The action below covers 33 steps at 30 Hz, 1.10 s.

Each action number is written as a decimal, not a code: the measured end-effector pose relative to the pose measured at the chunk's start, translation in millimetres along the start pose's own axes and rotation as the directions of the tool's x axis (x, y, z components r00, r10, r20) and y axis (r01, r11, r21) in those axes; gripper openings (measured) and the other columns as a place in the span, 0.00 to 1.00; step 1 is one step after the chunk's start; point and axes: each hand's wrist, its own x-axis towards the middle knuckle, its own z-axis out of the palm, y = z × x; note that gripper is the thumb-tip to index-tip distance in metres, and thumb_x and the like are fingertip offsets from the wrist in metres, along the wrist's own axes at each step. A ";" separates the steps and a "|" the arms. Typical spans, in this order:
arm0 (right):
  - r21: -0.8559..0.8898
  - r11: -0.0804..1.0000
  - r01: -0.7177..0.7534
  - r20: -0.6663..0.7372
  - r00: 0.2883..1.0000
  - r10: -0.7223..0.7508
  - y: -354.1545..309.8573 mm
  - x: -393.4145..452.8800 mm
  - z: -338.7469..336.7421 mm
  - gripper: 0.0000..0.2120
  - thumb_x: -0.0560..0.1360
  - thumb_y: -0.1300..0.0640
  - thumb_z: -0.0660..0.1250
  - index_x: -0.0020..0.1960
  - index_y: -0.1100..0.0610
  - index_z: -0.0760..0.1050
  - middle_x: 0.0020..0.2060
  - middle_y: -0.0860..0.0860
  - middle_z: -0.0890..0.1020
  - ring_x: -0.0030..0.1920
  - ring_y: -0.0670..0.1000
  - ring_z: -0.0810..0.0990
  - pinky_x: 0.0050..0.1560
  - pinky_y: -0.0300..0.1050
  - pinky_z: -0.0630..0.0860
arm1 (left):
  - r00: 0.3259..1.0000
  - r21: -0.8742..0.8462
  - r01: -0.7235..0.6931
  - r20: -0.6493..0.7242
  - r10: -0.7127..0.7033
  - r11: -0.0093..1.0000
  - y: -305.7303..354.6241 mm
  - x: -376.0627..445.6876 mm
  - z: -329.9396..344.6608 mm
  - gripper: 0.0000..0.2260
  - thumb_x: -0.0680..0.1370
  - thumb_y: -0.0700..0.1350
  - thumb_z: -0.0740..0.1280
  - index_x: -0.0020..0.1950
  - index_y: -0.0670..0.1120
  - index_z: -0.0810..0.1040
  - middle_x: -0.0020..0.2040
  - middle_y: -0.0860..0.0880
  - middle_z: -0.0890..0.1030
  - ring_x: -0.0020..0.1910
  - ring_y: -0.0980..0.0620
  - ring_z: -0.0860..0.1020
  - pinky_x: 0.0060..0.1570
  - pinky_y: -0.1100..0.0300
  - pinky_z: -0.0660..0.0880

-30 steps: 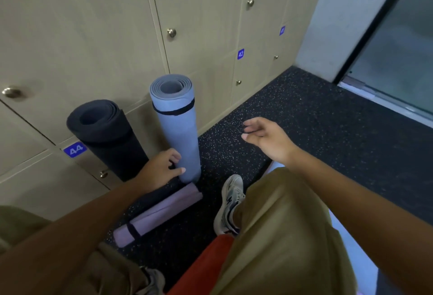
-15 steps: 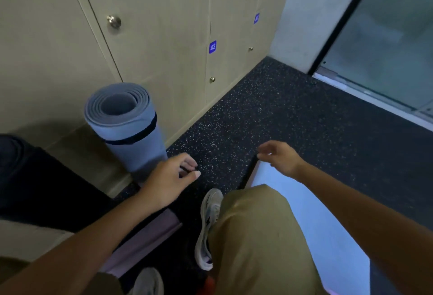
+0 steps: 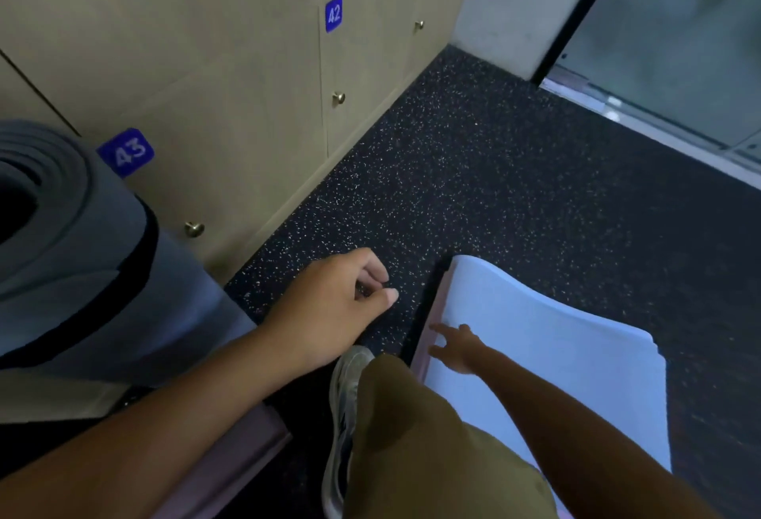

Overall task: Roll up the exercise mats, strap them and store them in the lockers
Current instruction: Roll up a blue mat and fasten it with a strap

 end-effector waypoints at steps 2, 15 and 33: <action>-0.039 0.999 -0.023 0.029 0.999 0.024 1.9 13.3 18.8 0.29 0.83 0.41 0.57 0.82 0.41 0.53 0.81 0.61 0.50 0.79 0.68 0.55 0.76 0.64 0.62 | 0.999 0.007 0.005 0.035 -0.005 1.000 -2.4 6.5 6.5 0.06 0.78 0.55 0.72 0.52 0.56 0.79 0.48 0.60 0.83 0.47 0.59 0.81 0.51 0.53 0.79; -0.221 0.971 -0.095 -0.150 0.987 0.062 3.1 15.2 44.4 0.26 0.85 0.48 0.59 0.79 0.52 0.57 0.76 0.67 0.62 0.69 0.64 0.74 0.62 0.56 0.77 | 0.992 0.052 0.059 0.113 -0.064 0.997 1.1 23.6 20.9 0.08 0.79 0.54 0.72 0.55 0.54 0.80 0.49 0.59 0.83 0.46 0.62 0.79 0.50 0.59 0.77; 0.041 0.993 -0.107 -0.510 0.852 0.113 123.5 -132.3 -76.7 0.15 0.81 0.58 0.58 0.57 0.54 0.82 0.52 0.54 0.85 0.50 0.56 0.84 0.51 0.48 0.81 | 0.985 0.034 -0.060 0.164 0.053 0.998 92.7 -20.1 46.2 0.05 0.79 0.51 0.71 0.53 0.54 0.80 0.48 0.59 0.83 0.44 0.64 0.79 0.46 0.65 0.75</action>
